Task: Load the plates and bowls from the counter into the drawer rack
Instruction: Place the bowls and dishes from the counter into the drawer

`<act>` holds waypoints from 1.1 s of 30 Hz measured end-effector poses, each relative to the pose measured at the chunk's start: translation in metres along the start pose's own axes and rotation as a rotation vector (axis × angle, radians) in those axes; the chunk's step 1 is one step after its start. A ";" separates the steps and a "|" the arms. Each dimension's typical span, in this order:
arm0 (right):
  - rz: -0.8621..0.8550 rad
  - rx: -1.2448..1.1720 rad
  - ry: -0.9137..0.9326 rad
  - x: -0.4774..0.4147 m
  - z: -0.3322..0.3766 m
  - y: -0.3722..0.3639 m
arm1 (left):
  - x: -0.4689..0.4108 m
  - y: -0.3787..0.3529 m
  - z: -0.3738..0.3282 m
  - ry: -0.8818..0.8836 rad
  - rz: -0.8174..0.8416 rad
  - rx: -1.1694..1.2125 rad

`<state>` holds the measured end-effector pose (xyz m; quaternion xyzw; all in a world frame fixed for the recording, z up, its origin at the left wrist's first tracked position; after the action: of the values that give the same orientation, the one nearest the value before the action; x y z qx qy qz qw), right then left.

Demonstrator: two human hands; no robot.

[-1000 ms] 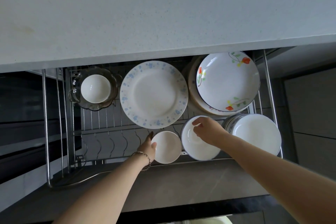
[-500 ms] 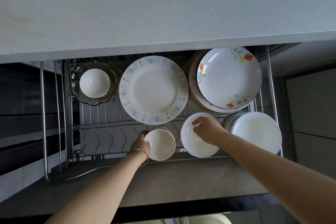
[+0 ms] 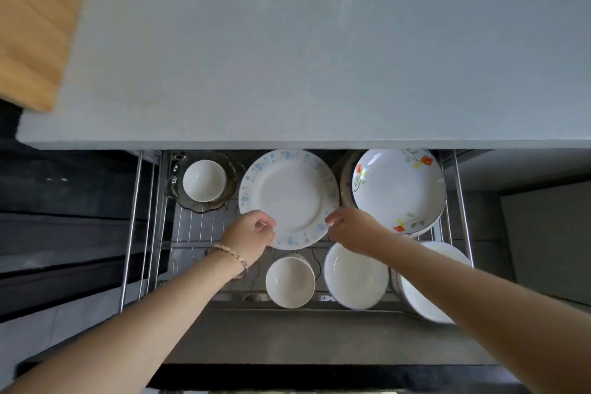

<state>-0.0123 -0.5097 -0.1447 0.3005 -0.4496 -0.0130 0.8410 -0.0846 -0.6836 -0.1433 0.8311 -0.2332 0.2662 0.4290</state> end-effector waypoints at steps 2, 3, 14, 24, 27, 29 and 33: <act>-0.046 -0.006 0.086 0.010 0.035 0.023 | 0.007 0.046 -0.041 -0.126 -0.060 0.096; -0.065 -0.009 0.134 0.013 0.054 0.034 | 0.009 0.069 -0.060 -0.179 -0.097 0.125; -0.240 -0.517 0.139 -0.047 0.276 0.148 | -0.112 0.257 -0.157 -0.159 -0.374 0.418; -0.383 -1.187 -0.104 -0.177 0.359 0.168 | -0.216 0.284 -0.131 -0.086 -0.294 0.415; -0.429 -1.372 -0.031 -0.192 0.364 0.166 | -0.225 0.279 -0.122 -0.056 -0.226 0.475; -0.460 -1.446 -0.016 -0.194 0.362 0.165 | -0.224 0.275 -0.116 -0.053 -0.194 0.495; -0.425 -1.378 -0.006 -0.174 0.341 0.163 | -0.212 0.270 -0.119 -0.062 -0.180 0.525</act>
<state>-0.4171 -0.4940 -0.0489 -0.2176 -0.2735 -0.4578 0.8175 -0.4385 -0.6920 -0.0620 0.9388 -0.0946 0.2530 0.2137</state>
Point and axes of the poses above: each hand's wrist, its own x-axis away from the middle knuckle, its own y-axis out of the back of the hand, z = x × y, the point moved 1 cm from there along -x, towards the middle knuckle, and after that the axes turned 10 degrees about -z, right-handed, at the moved point
